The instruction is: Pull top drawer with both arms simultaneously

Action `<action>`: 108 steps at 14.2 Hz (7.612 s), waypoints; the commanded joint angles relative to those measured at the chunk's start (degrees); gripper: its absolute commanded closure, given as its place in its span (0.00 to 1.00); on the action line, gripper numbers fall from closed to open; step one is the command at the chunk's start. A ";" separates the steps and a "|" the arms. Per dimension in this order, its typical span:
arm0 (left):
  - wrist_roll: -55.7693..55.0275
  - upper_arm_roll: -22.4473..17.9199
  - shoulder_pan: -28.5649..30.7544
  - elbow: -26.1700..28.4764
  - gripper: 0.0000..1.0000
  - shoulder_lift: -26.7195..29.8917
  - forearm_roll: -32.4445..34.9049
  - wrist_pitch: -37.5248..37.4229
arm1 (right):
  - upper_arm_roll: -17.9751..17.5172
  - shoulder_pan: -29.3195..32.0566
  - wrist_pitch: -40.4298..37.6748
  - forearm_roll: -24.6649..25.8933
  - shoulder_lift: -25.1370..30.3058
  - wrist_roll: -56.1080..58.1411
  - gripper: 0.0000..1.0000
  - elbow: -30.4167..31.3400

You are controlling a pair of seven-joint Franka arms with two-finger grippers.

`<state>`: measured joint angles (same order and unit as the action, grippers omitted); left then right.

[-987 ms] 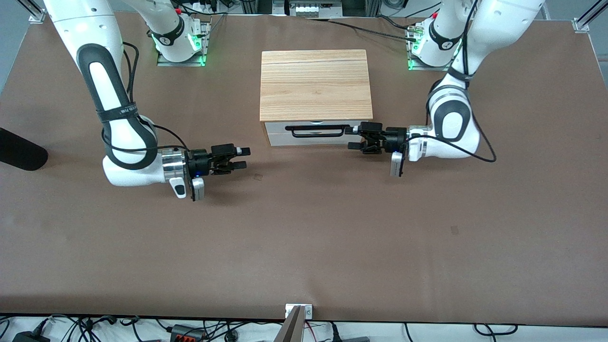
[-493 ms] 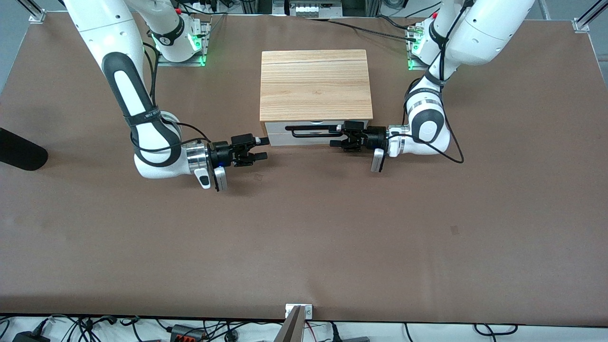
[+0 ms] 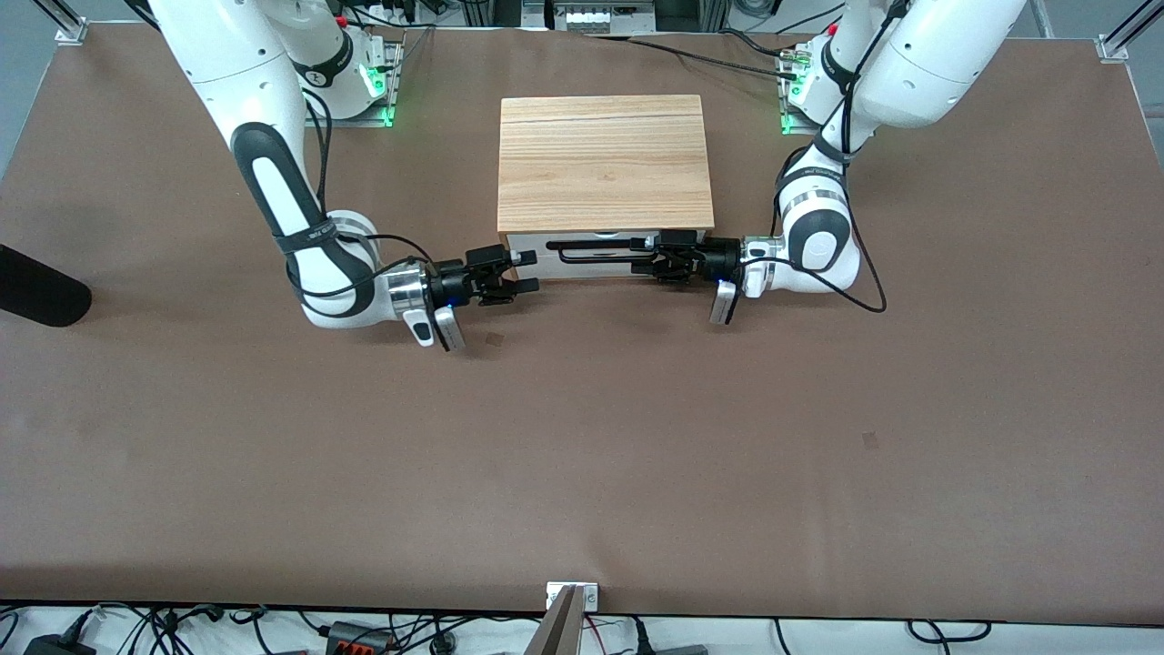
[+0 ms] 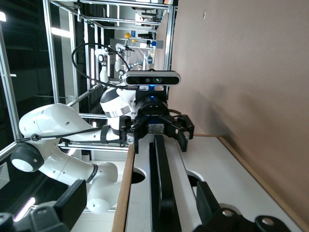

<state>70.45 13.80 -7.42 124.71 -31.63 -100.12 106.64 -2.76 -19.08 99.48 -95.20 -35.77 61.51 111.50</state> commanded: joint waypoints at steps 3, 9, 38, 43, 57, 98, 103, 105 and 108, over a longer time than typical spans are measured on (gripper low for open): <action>5.05 0.70 0.56 2.73 0.48 -1.24 -1.74 -3.28 | -0.05 -1.67 -0.16 -3.94 -0.35 7.30 0.00 3.99; 8.21 0.70 2.32 4.40 0.59 -1.32 -1.65 -6.61 | -0.75 -5.35 0.10 -11.49 -1.23 8.10 0.00 3.99; 8.39 0.53 4.61 3.00 0.99 -1.41 -1.13 -7.41 | -0.40 -5.10 1.07 -5.53 -4.92 9.42 1.00 -2.25; 8.39 0.44 4.34 2.74 0.99 -1.50 -1.13 -7.24 | -0.32 -5.18 1.15 -5.70 -4.92 9.86 1.00 -2.34; 7.34 -0.09 4.43 -12.37 0.99 -12.21 -1.13 -6.88 | 1.00 -4.48 2.03 -5.35 -14.41 8.46 1.00 -16.92; -65.78 -2.11 11.64 -43.29 0.00 1.05 71.78 -24.00 | 19.98 -3.60 -7.70 33.37 -7.83 -44.26 0.00 -43.12; -69.12 -1.23 10.76 -56.13 0.00 2.28 93.32 -37.18 | 27.45 -4.39 -17.55 42.71 -5.10 -51.74 0.00 -43.82; -69.74 -1.23 10.15 -60.96 0.00 2.37 98.70 -40.79 | 29.73 -4.13 -19.93 45.35 -4.75 -57.18 0.00 -45.05; -70.88 -6.31 3.22 -62.92 0.00 6.93 106.25 -41.25 | 34.39 -6.14 -20.55 54.64 -3.87 -59.23 0.00 -46.80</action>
<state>1.42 11.08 1.13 63.14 -27.54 1.20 66.99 28.54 -23.15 80.11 -46.25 -40.55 4.83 66.54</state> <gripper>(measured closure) 0.000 0.000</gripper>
